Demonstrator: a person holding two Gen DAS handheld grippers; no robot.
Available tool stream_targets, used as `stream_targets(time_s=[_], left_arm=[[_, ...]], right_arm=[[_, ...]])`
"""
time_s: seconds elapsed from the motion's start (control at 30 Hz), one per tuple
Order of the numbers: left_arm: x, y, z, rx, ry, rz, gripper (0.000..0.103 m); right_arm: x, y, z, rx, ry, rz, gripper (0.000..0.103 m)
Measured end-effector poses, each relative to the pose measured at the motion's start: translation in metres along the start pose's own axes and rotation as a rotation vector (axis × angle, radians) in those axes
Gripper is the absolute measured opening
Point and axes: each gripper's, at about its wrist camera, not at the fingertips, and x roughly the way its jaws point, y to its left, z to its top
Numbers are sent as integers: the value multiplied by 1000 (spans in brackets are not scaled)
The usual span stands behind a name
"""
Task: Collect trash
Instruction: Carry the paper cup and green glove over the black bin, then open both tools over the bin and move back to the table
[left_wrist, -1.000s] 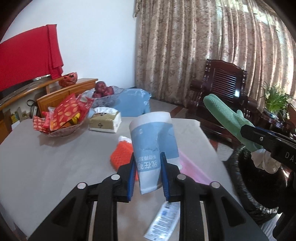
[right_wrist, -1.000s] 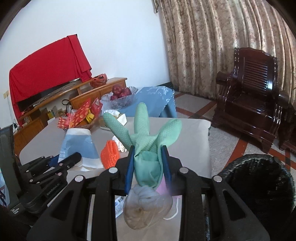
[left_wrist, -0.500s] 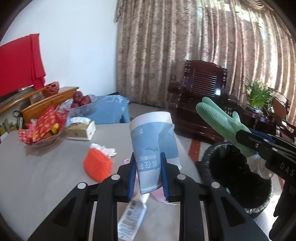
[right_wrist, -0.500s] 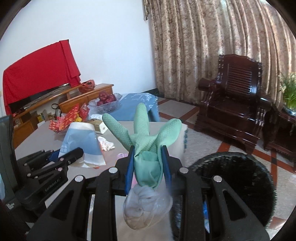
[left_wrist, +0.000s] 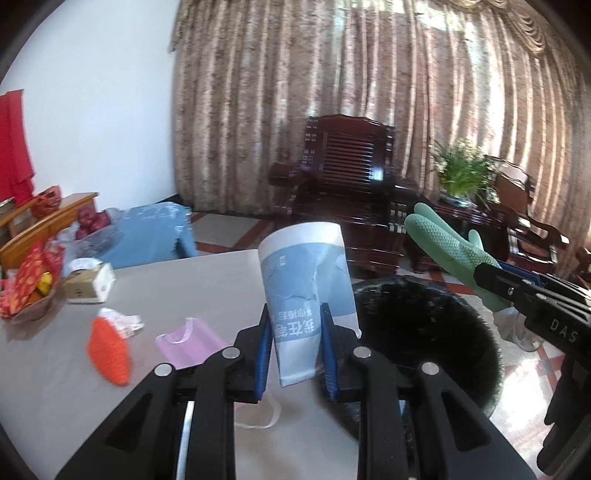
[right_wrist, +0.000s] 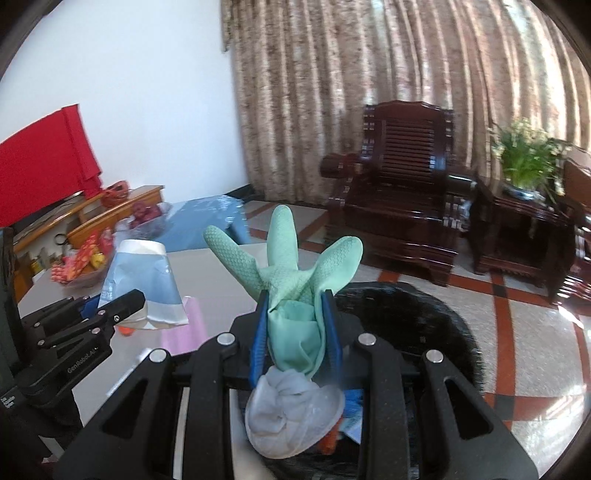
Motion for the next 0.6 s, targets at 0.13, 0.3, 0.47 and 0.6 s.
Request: stream_targets(time_s=[0.13, 0.3, 0.47, 0.6], left_arm=[[24, -28, 6, 38, 10, -45, 24], [61, -58, 11, 58, 51, -93, 24], [94, -77, 12, 61, 114, -151, 36], [101, -76, 13, 53, 134, -169, 48]], right_arm=[[9, -29, -9, 32, 19, -45, 27], [30, -63, -25, 66, 60, -92, 27], [55, -85, -41, 75, 115, -158, 43], [61, -94, -54, 79, 127, -212, 65]])
